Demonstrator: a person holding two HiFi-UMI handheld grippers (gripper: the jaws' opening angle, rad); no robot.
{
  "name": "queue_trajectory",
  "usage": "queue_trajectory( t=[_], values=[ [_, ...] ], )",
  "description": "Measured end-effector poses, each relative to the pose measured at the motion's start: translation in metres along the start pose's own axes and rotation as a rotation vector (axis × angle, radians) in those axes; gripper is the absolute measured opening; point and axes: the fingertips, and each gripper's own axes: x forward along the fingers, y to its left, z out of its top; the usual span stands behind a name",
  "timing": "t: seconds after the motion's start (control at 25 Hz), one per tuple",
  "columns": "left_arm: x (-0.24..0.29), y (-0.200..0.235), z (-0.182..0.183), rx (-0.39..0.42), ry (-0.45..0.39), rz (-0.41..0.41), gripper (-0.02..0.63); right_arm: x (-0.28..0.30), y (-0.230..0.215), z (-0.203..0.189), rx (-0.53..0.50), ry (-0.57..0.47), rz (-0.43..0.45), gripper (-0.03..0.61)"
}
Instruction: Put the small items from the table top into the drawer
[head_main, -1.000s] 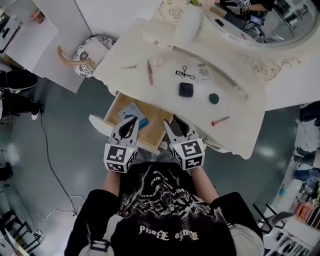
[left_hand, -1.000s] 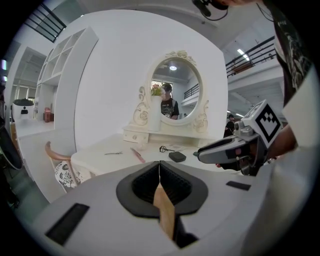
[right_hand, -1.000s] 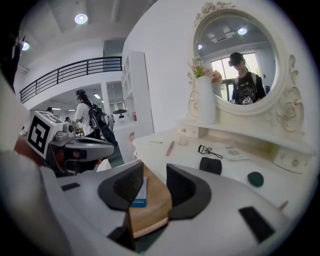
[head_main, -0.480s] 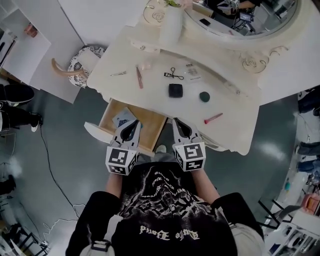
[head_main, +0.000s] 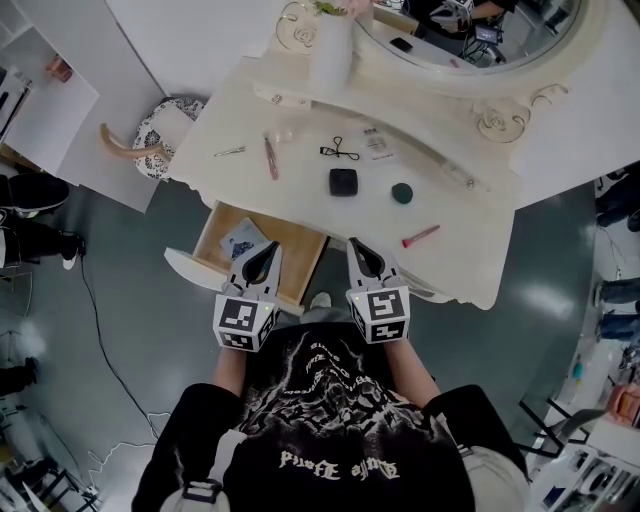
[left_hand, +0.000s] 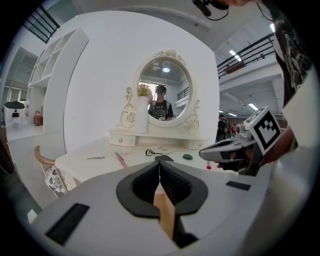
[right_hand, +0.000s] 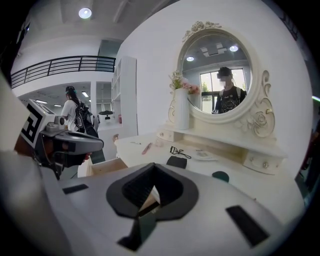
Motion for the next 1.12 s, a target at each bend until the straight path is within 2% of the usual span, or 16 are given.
queue_trajectory(
  t=[0.92,1.12],
  values=[
    [0.005,-0.009,-0.003,0.027,0.011,0.001,0.015,-0.002,-0.001,-0.006,-0.063,-0.008,0.031,0.009],
    [-0.002,-0.012,-0.013,0.02,0.041,-0.001,0.015,-0.007,0.005,-0.016,-0.068,0.016,0.035,0.009]
  ],
)
